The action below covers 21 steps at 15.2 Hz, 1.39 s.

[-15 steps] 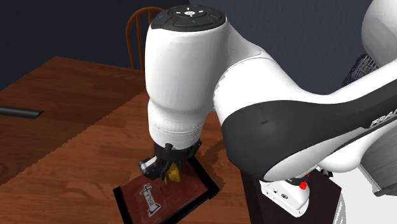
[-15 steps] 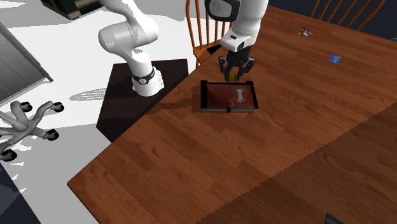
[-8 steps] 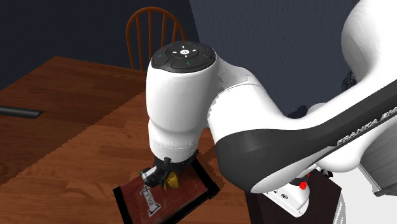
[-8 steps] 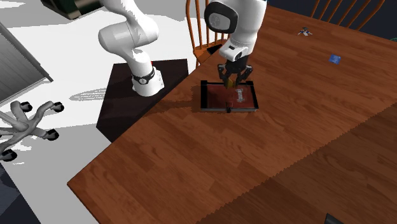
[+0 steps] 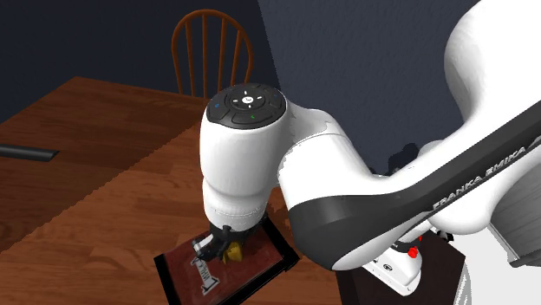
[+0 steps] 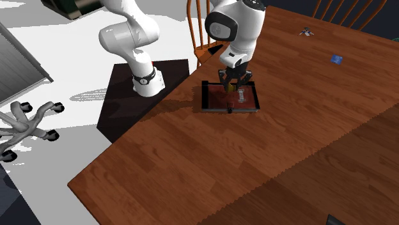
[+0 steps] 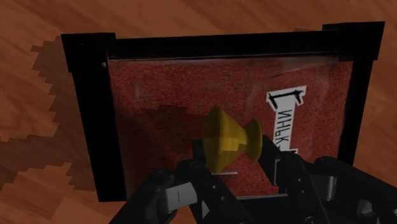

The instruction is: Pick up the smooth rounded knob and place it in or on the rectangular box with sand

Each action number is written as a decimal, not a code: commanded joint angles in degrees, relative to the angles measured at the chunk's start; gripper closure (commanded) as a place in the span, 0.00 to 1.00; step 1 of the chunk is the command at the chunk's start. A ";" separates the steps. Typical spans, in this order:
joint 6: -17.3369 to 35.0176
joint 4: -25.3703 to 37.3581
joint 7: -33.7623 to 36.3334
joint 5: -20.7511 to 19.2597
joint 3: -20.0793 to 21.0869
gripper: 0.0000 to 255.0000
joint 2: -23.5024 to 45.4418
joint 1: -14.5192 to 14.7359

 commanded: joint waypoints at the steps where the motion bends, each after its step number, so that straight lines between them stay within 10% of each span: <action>1: 0.06 -0.02 0.02 -0.03 0.01 1.00 0.03 0.00; 4: 0.05 -0.02 0.02 -0.03 0.01 1.00 0.03 0.00; 5: 0.05 -0.02 0.02 -0.03 0.01 0.00 0.03 0.00; 21: -7.73 3.79 -2.68 3.44 -1.22 0.00 -4.94 0.64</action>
